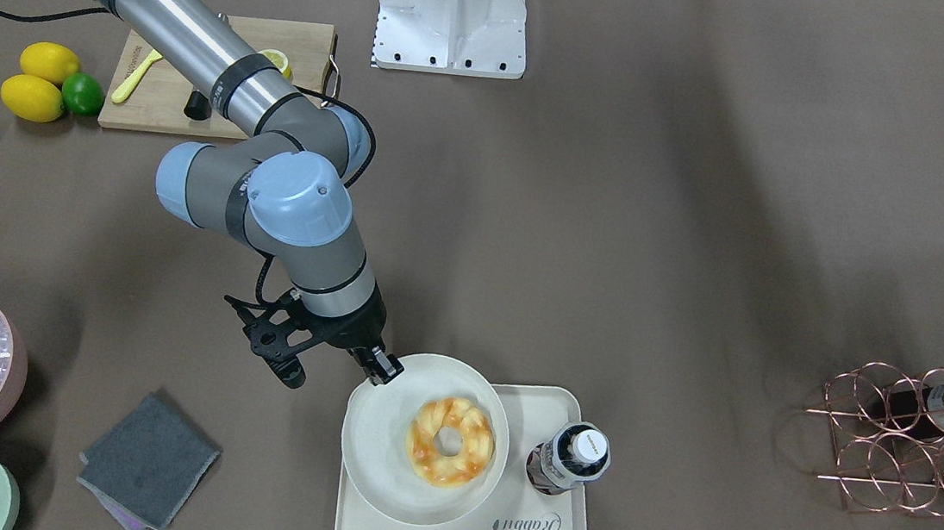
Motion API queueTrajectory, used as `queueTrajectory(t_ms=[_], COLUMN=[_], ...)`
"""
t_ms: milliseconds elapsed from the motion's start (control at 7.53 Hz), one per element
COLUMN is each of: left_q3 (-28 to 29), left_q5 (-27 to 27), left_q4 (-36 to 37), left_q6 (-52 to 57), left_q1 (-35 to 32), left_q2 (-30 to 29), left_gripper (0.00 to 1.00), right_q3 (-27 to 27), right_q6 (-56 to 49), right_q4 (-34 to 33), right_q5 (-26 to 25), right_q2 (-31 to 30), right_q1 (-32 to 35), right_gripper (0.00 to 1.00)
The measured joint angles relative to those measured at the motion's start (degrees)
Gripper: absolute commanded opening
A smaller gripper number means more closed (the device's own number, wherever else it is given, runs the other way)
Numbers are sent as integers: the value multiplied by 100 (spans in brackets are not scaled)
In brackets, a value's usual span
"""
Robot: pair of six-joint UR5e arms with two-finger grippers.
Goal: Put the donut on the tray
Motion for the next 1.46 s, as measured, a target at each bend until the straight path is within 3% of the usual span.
queueTrajectory(t_ms=[531,664,796,1460], left_q3=[-4,-5,-14,-26], left_q5=[0,0,0,9], left_q4=[-5,-6,-7,0], left_q6=[14,18,21,23], left_q1=[-100,-115,-151,-313], left_q2=[9,28,45,50], left_gripper=[98,98,98,98], right_q3=[-803,-881,-940,-841], right_q6=[505,609,677,526], right_q4=[3,4,3,-31], right_q5=[-158,-202,-271,-330], right_q2=[564,610,630,736], right_q1=[-40,-43,-54,97], right_gripper=[0,21,97,100])
